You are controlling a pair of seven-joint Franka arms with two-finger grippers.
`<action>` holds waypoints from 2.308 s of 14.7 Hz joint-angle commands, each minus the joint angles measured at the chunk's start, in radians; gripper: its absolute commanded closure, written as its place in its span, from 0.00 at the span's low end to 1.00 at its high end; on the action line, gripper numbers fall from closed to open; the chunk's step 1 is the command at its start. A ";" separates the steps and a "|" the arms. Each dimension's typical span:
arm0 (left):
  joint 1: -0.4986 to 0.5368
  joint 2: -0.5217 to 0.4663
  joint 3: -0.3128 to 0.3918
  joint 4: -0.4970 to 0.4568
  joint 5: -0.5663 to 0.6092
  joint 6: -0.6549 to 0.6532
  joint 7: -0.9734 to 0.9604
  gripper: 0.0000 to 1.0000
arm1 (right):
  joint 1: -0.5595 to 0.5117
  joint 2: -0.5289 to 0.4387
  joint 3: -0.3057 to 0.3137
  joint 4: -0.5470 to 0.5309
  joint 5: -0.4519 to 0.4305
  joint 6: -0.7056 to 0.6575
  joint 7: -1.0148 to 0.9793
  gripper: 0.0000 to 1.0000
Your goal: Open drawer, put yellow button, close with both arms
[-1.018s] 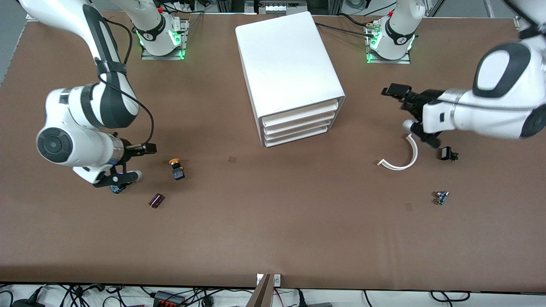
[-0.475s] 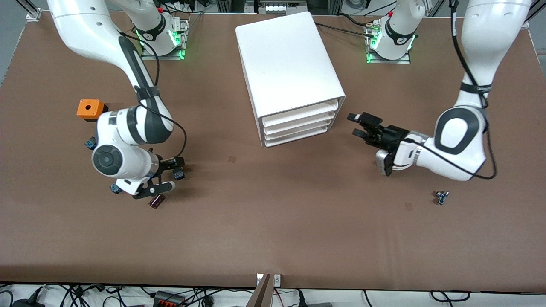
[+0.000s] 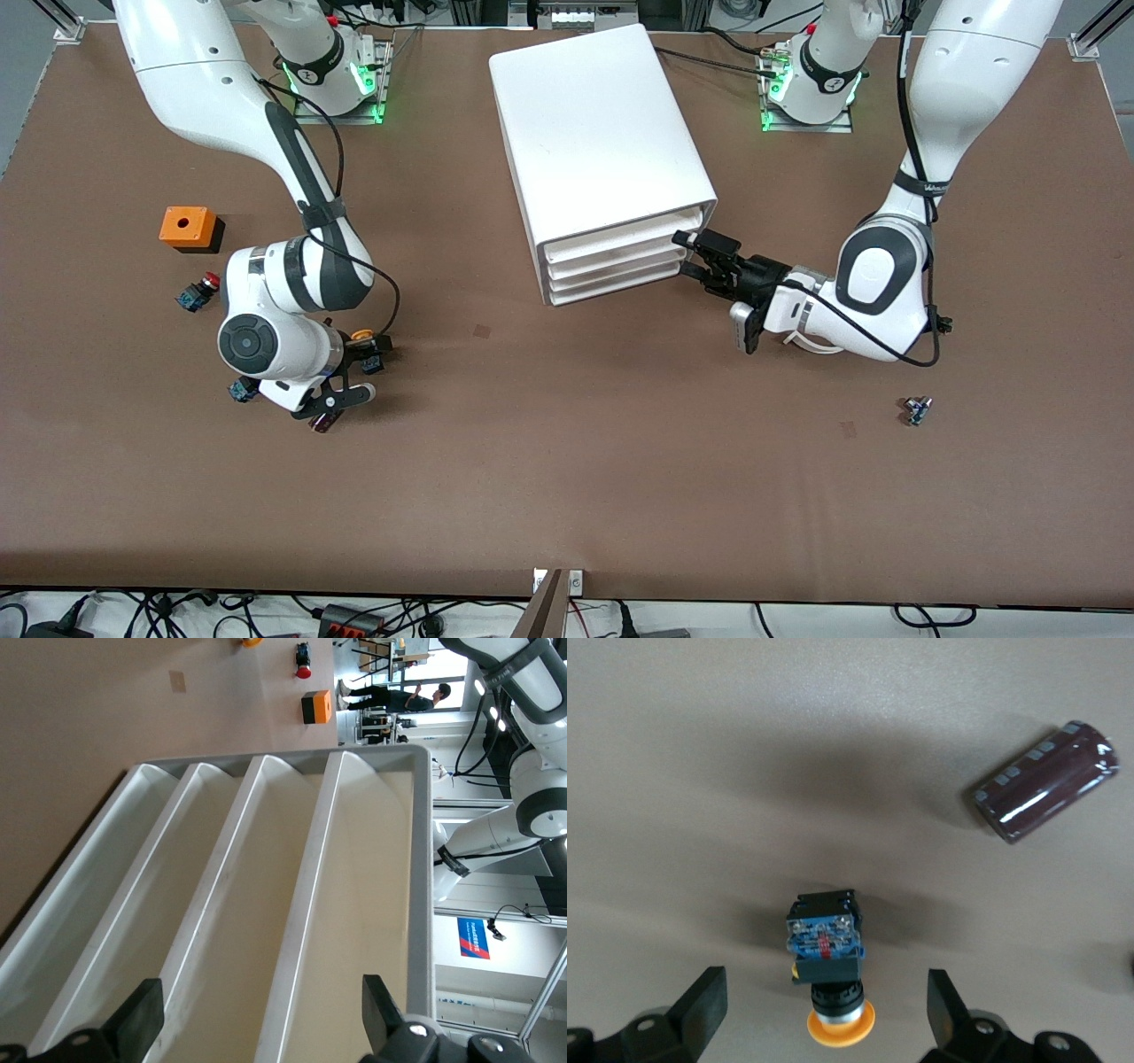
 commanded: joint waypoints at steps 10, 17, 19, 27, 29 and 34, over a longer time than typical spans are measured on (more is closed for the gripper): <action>0.001 -0.018 -0.021 -0.073 -0.022 -0.050 0.240 0.62 | 0.017 0.058 0.001 0.010 -0.001 0.053 -0.011 0.17; -0.004 0.009 -0.018 -0.017 -0.013 -0.033 0.226 0.99 | 0.017 0.064 0.001 0.010 -0.001 0.048 -0.012 0.76; -0.003 0.063 -0.012 0.064 -0.013 -0.033 0.219 0.99 | 0.017 0.056 0.001 0.013 -0.001 0.047 -0.017 1.00; -0.013 0.250 0.074 0.335 -0.004 -0.032 0.199 0.94 | 0.031 0.027 0.004 0.388 0.016 -0.189 -0.006 1.00; -0.009 0.243 0.072 0.336 -0.005 -0.033 0.212 0.01 | 0.046 0.029 0.004 0.496 0.016 -0.214 -0.006 1.00; 0.004 0.136 0.077 0.339 0.056 -0.046 0.026 0.00 | 0.167 -0.002 0.000 0.547 0.048 -0.283 0.175 1.00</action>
